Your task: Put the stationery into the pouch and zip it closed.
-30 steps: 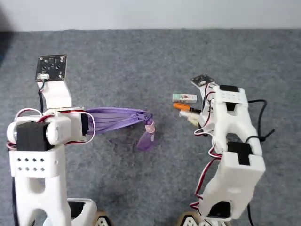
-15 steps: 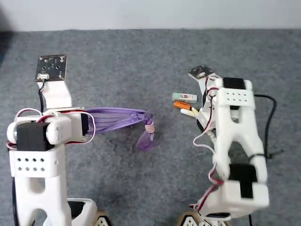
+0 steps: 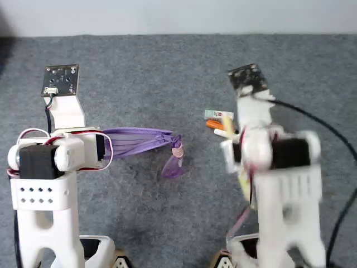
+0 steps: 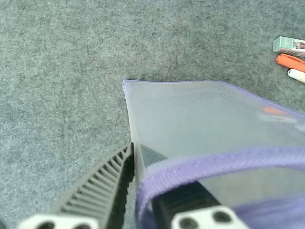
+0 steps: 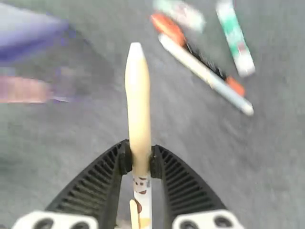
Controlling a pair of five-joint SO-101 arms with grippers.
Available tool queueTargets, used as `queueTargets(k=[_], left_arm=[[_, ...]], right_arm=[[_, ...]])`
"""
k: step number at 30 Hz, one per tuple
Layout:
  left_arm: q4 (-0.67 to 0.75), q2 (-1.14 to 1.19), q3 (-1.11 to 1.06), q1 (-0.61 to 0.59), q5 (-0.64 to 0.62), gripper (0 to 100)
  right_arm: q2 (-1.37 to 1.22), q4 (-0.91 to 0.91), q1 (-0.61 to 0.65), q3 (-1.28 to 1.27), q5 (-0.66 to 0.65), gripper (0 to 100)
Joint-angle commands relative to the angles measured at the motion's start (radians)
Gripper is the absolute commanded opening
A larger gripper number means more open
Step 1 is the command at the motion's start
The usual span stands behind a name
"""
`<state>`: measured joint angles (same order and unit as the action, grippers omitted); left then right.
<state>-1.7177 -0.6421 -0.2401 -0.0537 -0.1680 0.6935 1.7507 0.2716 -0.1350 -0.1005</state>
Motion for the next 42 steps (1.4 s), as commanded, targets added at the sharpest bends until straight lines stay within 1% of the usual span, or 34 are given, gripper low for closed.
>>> queueTargets(k=[1, 4, 6, 9, 12, 18, 22, 28, 34, 38, 40, 42], left_arm=[[-0.006, -0.021, 0.041, -0.012, -0.014, 1], [-0.006, -0.021, 0.041, -0.012, -0.014, 1], [-0.006, -0.02, 0.041, -0.012, -0.014, 1], [-0.006, -0.017, 0.041, -0.012, -0.014, 1], [-0.006, -0.017, 0.041, -0.012, -0.014, 1], [-0.006, -0.017, 0.041, -0.012, -0.014, 1], [-0.006, -0.017, 0.041, -0.012, -0.014, 1], [-0.006, -0.017, 0.041, -0.012, -0.014, 1], [-0.005, -0.015, 0.041, -0.012, -0.014, 1], [-0.002, -0.015, 0.041, -0.012, -0.014, 1], [0.0, -0.015, 0.041, -0.012, -0.014, 1], [0.0, -0.014, 0.041, -0.012, -0.014, 1]], right_arm=[[0.196, -0.036, 0.209, 0.009, 0.123, 0.8], [0.245, -0.17, 0.311, 0.009, 0.212, 0.8], [0.246, -0.257, 0.337, 0.009, 0.261, 0.8], [0.246, -0.407, 0.352, -0.012, 0.292, 0.8], [0.255, -0.567, 0.392, -0.066, 0.292, 0.8], [0.255, -0.901, 0.544, -0.13, 0.292, 0.8], [0.254, -1.124, 0.596, -0.218, 0.284, 0.8], [0.255, -1.353, 0.601, -0.419, 0.146, 0.8], [0.255, -1.495, 0.601, -0.603, 0.13, 0.8], [0.255, -1.468, 0.598, -0.635, 0.129, 1.0], [0.255, -1.42, 0.598, -0.631, 0.124, 4.1], [0.257, -1.383, 0.601, -0.628, 0.098, 11.6]])
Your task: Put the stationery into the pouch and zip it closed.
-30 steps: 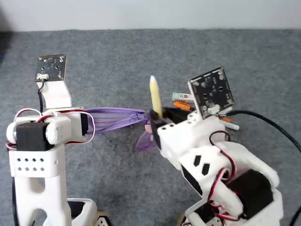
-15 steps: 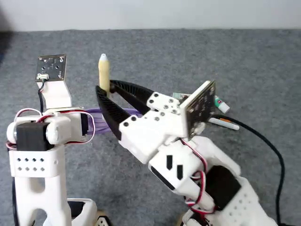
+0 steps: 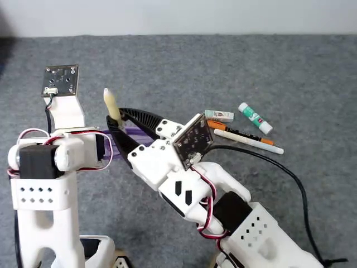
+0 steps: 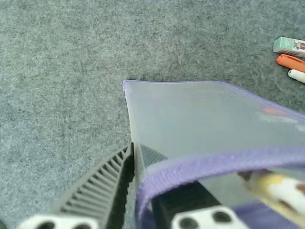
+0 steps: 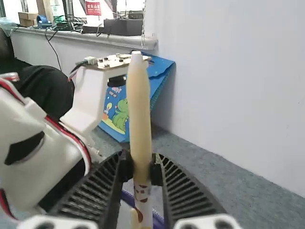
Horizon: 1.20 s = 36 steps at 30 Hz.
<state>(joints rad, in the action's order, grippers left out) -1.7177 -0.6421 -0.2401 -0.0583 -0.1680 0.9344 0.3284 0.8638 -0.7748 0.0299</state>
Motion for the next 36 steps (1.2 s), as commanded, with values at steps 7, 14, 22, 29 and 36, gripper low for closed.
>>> queueTargets(k=[7, 14, 22, 29, 36], left_arm=[[0.0, -0.014, 0.041, -0.008, -0.014, 1], [0.0, -0.014, 0.041, -0.008, -0.014, 1], [-0.003, -0.014, 0.041, -0.008, -0.014, 1], [-0.006, -0.015, 0.041, -0.008, -0.014, 1], [-0.006, -0.017, 0.041, -0.008, -0.009, 1]], right_arm=[[0.045, 0.101, 0.005, 0.078, -0.035, 16.4], [0.024, 0.387, -0.133, 0.296, 0.037, 7.7], [-0.156, 0.757, -0.466, 0.535, 0.044, 2.4], [-0.355, 1.052, -0.595, 0.644, -0.14, 4.1], [-0.624, 1.116, -0.753, 0.651, -0.293, 19.9]])
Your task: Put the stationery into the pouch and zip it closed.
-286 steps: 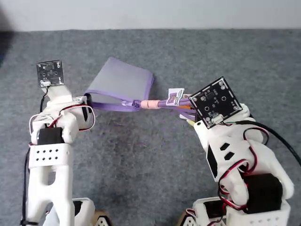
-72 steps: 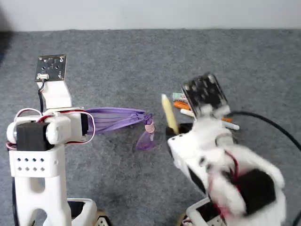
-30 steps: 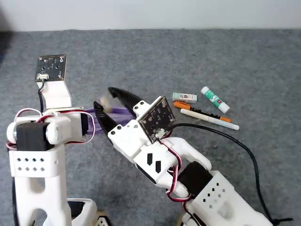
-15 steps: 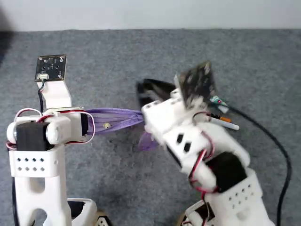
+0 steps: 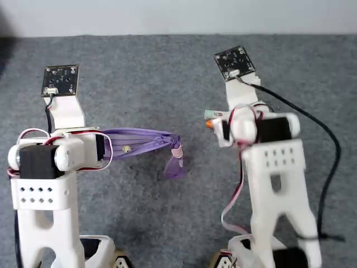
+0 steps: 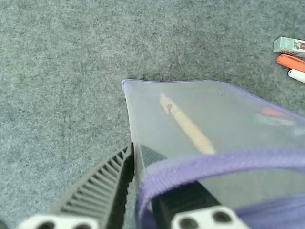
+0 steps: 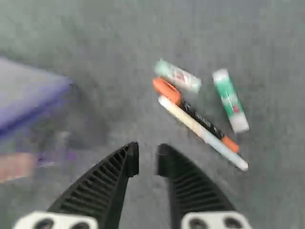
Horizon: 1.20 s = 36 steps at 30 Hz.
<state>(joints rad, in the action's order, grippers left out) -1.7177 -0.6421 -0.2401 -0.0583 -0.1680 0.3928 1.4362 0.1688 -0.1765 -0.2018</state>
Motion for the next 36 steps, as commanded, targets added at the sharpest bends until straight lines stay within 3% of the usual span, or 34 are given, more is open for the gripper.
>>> queueTargets(k=[1, 5, 10, 17, 25, 33, 36], left_arm=[[-0.006, -0.015, 0.041, -0.008, -0.009, 1], [-0.006, -0.015, 0.041, 0.0, -0.012, 1], [-0.006, -0.014, 0.041, -0.003, -0.012, 1], [-0.006, -0.014, 0.041, -0.006, -0.012, 1], [-0.006, -0.014, 0.041, -0.008, -0.012, 1], [-0.006, -0.014, 0.041, -0.008, -0.012, 1], [-0.006, -0.014, 0.041, -0.008, -0.012, 1]], right_arm=[[-0.119, 0.004, -0.073, 0.052, -0.078, 22.7], [-0.251, -0.021, -0.091, 0.054, -0.175, 25.5], [-0.389, -0.206, -0.091, 0.054, -0.247, 24.6], [-0.573, -0.335, -0.091, 0.052, -0.342, 24.6], [-0.745, -0.463, -0.091, 0.064, -0.359, 24.6], [-0.931, -0.46, -0.114, 0.272, -0.358, 24.2], [-0.983, -0.415, -0.113, 0.333, -0.358, 17.4]])
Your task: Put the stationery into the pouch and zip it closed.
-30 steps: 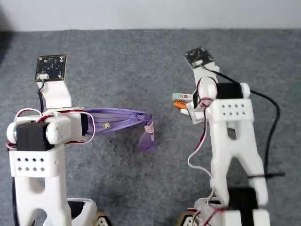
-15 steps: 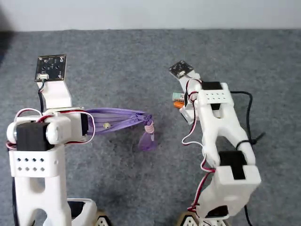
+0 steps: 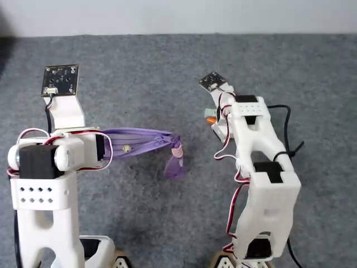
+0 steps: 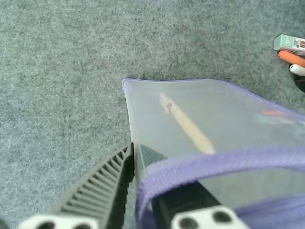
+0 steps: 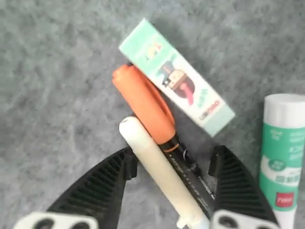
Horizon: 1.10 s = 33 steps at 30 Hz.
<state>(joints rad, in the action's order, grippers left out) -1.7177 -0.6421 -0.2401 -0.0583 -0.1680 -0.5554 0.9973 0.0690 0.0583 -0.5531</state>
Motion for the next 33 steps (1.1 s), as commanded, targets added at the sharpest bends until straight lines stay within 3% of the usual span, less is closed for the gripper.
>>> queueTargets(k=[1, 5, 14, 20, 33], left_arm=[[-0.006, -0.014, 0.041, -0.008, -0.012, 1], [-0.006, -0.014, 0.041, -0.008, -0.012, 1], [-0.006, -0.015, 0.044, -0.009, -0.012, 1], [-0.006, -0.02, 0.044, -0.009, -0.012, 1], [-0.006, -0.023, 0.047, -0.009, -0.012, 1]], right_arm=[[-0.045, 0.053, -0.012, 0.121, -0.006, 13.7], [-0.061, 0.13, -0.012, 0.175, -0.003, 0.5], [0.027, 0.147, -0.018, 0.178, -0.002, 0.8], [0.157, 0.274, -0.01, 0.178, 0.002, 0.8], [0.518, 0.444, 0.031, 0.178, 0.183, 0.8]])
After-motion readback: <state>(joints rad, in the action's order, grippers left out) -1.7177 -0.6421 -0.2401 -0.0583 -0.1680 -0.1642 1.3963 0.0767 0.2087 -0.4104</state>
